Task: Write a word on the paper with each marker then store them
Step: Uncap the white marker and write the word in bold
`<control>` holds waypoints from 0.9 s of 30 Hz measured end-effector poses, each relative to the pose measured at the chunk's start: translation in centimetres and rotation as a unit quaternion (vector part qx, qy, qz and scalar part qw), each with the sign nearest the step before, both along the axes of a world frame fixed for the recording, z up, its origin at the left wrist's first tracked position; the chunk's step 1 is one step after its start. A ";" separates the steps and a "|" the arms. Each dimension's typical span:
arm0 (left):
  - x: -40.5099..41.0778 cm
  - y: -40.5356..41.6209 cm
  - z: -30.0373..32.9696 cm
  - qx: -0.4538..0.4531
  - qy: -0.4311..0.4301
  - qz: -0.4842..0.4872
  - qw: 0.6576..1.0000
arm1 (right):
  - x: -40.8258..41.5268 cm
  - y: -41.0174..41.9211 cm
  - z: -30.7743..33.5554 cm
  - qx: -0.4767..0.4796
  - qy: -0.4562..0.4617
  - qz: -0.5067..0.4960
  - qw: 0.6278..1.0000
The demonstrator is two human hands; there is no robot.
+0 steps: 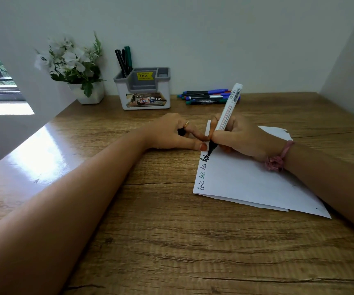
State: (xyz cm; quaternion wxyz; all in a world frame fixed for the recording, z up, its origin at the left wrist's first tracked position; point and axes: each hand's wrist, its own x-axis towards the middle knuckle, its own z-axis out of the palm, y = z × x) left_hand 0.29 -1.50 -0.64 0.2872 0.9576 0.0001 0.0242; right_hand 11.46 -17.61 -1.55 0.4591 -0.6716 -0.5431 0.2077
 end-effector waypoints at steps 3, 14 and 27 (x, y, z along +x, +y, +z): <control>0.0 0.1 0.0 0.000 -0.001 0.003 1.000 | 0.0 0.1 0.0 0.000 -0.002 -0.013 1.000; 0.1 0.2 -0.2 -0.009 -0.003 0.001 1.000 | 0.0 0.0 -0.1 -0.002 -0.002 -0.027 1.000; 0.1 0.2 -0.2 -0.001 -0.005 0.015 1.000 | -0.3 -0.2 0.3 0.021 0.070 -0.053 0.996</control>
